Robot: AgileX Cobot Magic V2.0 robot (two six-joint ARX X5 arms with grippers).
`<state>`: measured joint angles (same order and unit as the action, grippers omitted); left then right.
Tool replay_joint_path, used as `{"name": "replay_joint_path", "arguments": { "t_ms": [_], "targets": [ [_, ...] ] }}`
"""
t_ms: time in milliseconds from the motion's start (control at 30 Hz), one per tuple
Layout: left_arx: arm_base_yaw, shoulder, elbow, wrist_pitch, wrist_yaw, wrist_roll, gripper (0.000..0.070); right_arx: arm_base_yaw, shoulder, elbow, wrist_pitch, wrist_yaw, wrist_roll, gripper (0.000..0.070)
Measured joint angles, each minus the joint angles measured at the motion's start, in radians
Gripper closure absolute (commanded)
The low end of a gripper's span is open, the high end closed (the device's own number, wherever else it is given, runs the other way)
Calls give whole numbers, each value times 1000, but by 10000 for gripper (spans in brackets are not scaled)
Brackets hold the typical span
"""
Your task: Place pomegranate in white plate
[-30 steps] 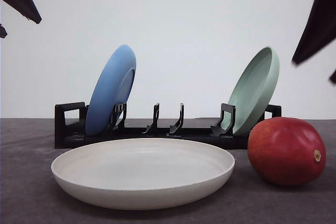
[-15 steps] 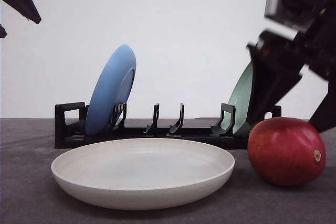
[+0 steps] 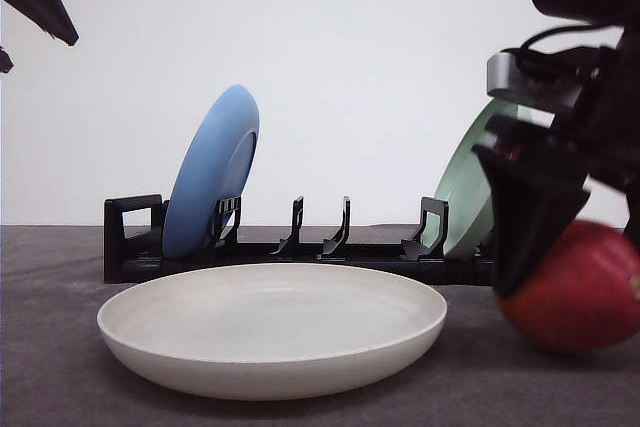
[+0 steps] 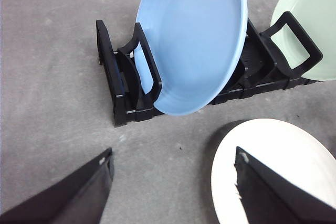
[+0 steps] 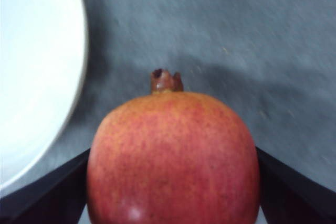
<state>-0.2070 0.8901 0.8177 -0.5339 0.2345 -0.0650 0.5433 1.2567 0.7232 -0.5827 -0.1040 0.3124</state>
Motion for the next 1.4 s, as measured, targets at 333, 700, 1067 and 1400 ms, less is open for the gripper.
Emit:
{"name": "replay_joint_path", "arguments": {
  "t_ms": [333, 700, 1067, 1400],
  "targets": [
    [0, 0, 0, 0, 0, -10, 266, 130, 128, 263, -106, -25, -90, 191],
    [0, 0, 0, -1, 0, -11, 266, 275, 387, 374, 51, -27, -129, 190],
    [0, 0, 0, -2, 0, -11, 266, 308, 457, 375, 132, -18, -133, 48],
    [0, 0, 0, -2, 0, -11, 266, 313, 390, 370, 139, 21, -133, 46]
  ]
}}
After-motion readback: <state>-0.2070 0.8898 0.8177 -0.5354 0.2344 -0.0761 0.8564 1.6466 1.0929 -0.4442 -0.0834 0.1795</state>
